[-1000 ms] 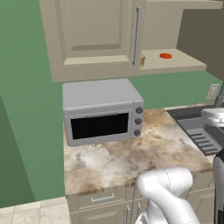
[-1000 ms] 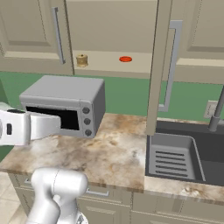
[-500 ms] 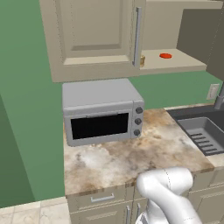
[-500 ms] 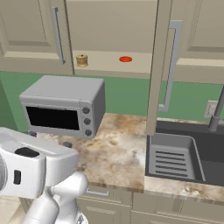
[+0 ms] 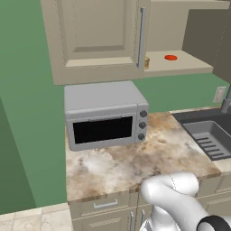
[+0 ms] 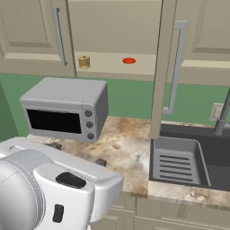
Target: Pick the candle and candle from the dining table and place them in the open cabinet. Close the cabinet after placing the objects.
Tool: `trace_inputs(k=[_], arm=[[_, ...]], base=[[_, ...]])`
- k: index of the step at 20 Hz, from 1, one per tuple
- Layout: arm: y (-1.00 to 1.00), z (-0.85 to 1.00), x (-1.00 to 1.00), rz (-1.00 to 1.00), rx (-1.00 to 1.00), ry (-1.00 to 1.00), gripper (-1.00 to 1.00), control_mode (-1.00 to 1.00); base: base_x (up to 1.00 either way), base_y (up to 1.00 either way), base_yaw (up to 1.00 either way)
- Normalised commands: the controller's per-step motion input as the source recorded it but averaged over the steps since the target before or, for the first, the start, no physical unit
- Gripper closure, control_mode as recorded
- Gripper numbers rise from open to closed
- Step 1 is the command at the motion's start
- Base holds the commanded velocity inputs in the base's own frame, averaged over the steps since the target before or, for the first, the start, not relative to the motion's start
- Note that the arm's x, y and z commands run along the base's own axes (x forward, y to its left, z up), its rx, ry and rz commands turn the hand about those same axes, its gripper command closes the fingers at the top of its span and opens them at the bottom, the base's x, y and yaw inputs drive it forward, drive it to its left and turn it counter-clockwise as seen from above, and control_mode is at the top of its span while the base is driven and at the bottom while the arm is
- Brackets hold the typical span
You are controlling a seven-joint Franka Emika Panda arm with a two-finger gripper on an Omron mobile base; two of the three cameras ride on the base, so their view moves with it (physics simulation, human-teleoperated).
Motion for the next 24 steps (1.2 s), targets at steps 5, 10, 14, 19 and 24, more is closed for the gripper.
trace_inputs(k=[5,10,14,19,24], arm=[[-0.6,-0.01,0.17,0.02,0.0,-0.01,-1.0,-1.0],[-0.45,0.0,0.12,0.01,0.0,-0.01,-1.0,-1.0],[-0.46,0.0,0.24,0.0,0.01,-0.04,-1.0,-1.0],[-0.4,-0.08,0.38,0.0,0.0,-0.08,-1.0,-1.0],[-0.17,-0.3,0.33,0.0,0.02,-0.13,-1.0,-1.0]], base=[[0.0,0.0,0.0],[0.0,0.0,0.0],[0.0,0.0,0.0],[0.0,0.0,0.0],[0.0,0.0,0.0]])
